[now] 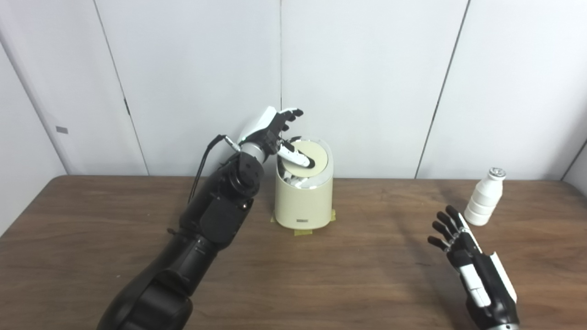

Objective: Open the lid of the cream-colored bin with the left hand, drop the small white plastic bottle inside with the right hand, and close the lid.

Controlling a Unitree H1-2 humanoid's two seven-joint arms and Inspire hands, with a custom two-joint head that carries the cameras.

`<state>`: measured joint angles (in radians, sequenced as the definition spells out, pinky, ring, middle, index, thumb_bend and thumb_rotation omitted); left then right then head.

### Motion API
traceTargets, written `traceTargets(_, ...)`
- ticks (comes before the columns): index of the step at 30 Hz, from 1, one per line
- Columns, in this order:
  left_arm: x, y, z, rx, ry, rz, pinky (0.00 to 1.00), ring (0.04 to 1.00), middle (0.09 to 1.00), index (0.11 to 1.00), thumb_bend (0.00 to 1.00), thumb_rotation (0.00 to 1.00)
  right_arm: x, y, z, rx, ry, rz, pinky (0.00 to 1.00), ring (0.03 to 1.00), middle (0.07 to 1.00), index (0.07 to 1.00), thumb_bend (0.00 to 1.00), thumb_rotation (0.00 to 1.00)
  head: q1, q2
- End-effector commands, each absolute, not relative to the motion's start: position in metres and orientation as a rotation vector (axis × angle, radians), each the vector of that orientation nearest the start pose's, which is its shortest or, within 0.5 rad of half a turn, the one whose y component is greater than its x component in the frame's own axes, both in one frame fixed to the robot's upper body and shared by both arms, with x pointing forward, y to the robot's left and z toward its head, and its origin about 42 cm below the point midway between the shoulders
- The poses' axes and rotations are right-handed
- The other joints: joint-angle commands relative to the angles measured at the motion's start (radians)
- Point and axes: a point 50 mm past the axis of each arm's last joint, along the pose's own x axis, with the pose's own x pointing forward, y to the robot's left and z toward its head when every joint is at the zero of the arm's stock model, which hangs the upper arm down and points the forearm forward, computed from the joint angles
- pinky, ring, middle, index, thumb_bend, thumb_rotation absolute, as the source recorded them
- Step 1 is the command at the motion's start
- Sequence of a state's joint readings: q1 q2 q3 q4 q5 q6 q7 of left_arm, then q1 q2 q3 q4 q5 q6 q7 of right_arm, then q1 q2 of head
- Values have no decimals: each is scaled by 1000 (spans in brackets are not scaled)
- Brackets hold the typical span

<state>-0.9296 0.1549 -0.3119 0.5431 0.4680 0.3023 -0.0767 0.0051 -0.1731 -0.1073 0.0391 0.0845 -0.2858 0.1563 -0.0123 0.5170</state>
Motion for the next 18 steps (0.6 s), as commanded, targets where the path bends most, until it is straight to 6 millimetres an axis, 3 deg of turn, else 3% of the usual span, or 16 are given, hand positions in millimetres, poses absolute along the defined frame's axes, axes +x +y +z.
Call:
traceTargets(1,530,119,364,922,-342,-141,706,842,889,909,924,46,217,-270,27,-16,59,21,832,924,947,969,595,875,2,3)
traceTargets(18,530,124,354,1125,-416,-122,735,847,875,887,968,42,213,-270,32,-1,56,22,834,917,940,965,608,850,9,30)
